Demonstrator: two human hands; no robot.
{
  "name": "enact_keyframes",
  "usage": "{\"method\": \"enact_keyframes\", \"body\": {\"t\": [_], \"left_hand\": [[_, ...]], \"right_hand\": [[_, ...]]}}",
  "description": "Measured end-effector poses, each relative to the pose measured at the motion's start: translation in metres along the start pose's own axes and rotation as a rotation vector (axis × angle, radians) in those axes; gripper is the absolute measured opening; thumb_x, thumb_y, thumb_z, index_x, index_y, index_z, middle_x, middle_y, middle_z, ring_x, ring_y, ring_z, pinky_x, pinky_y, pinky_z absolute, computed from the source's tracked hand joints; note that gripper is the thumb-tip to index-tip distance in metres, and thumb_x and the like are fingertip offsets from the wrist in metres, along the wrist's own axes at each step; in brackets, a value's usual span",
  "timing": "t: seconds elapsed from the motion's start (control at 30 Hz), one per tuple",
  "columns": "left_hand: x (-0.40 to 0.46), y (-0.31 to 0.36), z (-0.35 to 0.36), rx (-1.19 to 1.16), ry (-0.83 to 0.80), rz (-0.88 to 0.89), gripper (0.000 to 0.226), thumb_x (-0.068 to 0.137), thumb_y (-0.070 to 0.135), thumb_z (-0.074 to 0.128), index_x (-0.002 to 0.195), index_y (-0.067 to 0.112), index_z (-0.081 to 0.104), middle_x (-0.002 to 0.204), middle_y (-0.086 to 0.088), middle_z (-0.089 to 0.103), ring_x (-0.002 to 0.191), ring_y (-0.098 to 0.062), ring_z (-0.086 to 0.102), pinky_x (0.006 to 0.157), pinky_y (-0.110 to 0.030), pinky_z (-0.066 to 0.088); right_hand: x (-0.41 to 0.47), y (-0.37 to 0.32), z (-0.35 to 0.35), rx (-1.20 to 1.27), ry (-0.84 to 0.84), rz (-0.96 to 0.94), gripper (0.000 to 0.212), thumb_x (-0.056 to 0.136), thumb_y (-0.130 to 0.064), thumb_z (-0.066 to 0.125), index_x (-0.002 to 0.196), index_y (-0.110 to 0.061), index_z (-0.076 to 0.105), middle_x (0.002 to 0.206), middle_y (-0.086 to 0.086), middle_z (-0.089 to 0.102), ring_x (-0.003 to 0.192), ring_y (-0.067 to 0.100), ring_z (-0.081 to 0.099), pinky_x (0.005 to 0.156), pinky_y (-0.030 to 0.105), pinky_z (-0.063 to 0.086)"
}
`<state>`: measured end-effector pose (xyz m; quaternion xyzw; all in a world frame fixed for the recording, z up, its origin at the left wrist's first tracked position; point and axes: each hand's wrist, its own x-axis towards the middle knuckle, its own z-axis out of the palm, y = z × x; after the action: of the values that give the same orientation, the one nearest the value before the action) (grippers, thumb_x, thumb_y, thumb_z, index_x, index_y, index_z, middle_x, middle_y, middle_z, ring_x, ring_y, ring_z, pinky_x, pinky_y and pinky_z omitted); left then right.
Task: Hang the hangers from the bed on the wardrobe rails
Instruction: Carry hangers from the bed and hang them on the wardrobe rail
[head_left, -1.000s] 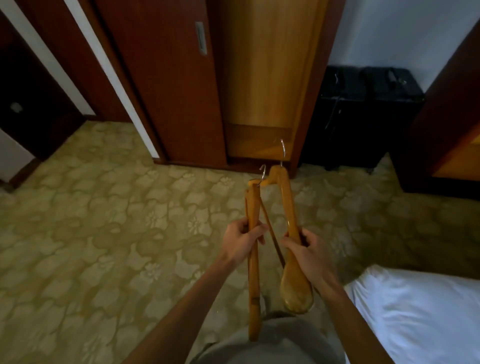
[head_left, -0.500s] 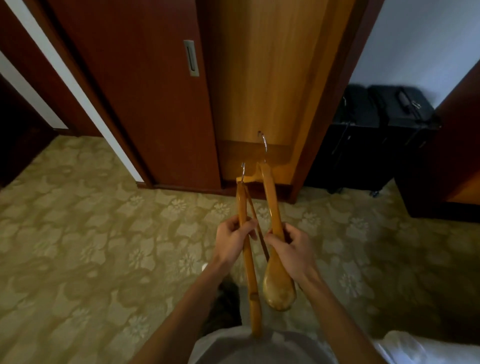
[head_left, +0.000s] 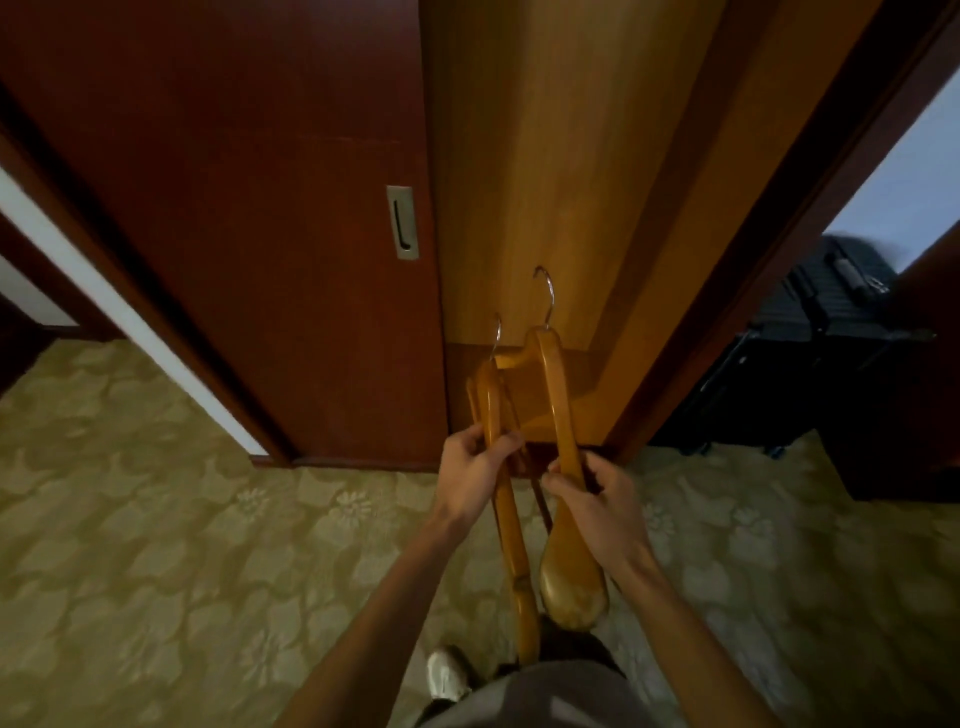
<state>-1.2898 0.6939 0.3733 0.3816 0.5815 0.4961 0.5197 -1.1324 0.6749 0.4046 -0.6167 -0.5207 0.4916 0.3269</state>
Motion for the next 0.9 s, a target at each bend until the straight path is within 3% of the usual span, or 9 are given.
{"method": "enact_keyframes", "body": {"t": [0.07,0.23,0.43,0.6,0.67,0.77,0.9], "left_hand": [[0.031,0.012,-0.002,-0.015,-0.028,0.005,0.024,0.094,0.017,0.067,0.080,-0.001,0.070,0.070,-0.010,0.068,0.069,-0.020,0.065,0.069,-0.029,0.052],[0.114,0.062,0.011,-0.025,-0.104,0.040,0.024,0.095,0.016,0.066,0.076,0.003,0.070,0.068,-0.006,0.068,0.067,-0.017,0.066,0.075,-0.036,0.052],[0.214,0.159,0.045,0.038,-0.160,0.171,0.021,0.096,0.020,0.064,0.080,0.008,0.073,0.072,0.002,0.072,0.070,-0.007,0.068,0.076,-0.028,0.048],[0.293,0.250,0.085,0.051,-0.109,0.272,0.022,0.094,0.031,0.065,0.085,0.013,0.073,0.073,0.002,0.072,0.072,-0.007,0.067,0.084,-0.037,0.049],[0.321,0.290,0.101,0.003,-0.101,0.279,0.022,0.093,0.033,0.066,0.089,0.013,0.074,0.075,0.000,0.073,0.080,-0.014,0.070,0.092,-0.044,0.051],[0.353,0.347,0.119,-0.044,-0.101,0.284,0.026,0.090,0.038,0.069,0.098,0.014,0.073,0.073,-0.002,0.074,0.085,-0.022,0.071,0.101,-0.054,0.048],[0.385,0.414,0.139,-0.017,-0.134,0.357,0.044,0.085,0.043,0.073,0.113,0.010,0.069,0.074,-0.001,0.077,0.076,-0.015,0.070,0.102,-0.052,0.048]], "right_hand": [[0.025,-0.016,0.003,0.002,0.018,-0.014,0.003,0.088,-0.018,0.072,0.086,-0.017,0.071,0.085,0.003,0.070,0.069,-0.003,0.060,0.060,0.008,0.042],[0.103,-0.060,-0.012,0.052,0.049,-0.043,0.005,0.087,-0.022,0.073,0.087,-0.018,0.075,0.088,-0.005,0.075,0.086,0.004,0.068,0.081,0.026,0.050],[0.202,-0.141,-0.053,0.087,0.128,-0.099,0.010,0.089,-0.030,0.070,0.091,-0.022,0.076,0.092,-0.004,0.075,0.091,0.011,0.068,0.074,0.024,0.046],[0.272,-0.216,-0.102,0.151,0.173,-0.235,0.008,0.089,-0.032,0.071,0.094,-0.027,0.075,0.094,-0.005,0.075,0.092,0.011,0.070,0.084,0.033,0.053],[0.295,-0.248,-0.122,0.145,0.180,-0.328,0.006,0.089,-0.031,0.071,0.088,-0.026,0.075,0.086,-0.006,0.075,0.086,0.009,0.070,0.081,0.032,0.053],[0.319,-0.296,-0.150,0.125,0.196,-0.454,0.013,0.091,-0.026,0.069,0.079,-0.019,0.070,0.067,-0.009,0.068,0.066,0.003,0.066,0.062,0.017,0.048],[0.349,-0.356,-0.182,0.080,0.299,-0.563,0.021,0.087,-0.029,0.071,0.074,-0.013,0.069,0.065,0.000,0.063,0.060,0.008,0.061,0.056,0.017,0.049]]}}
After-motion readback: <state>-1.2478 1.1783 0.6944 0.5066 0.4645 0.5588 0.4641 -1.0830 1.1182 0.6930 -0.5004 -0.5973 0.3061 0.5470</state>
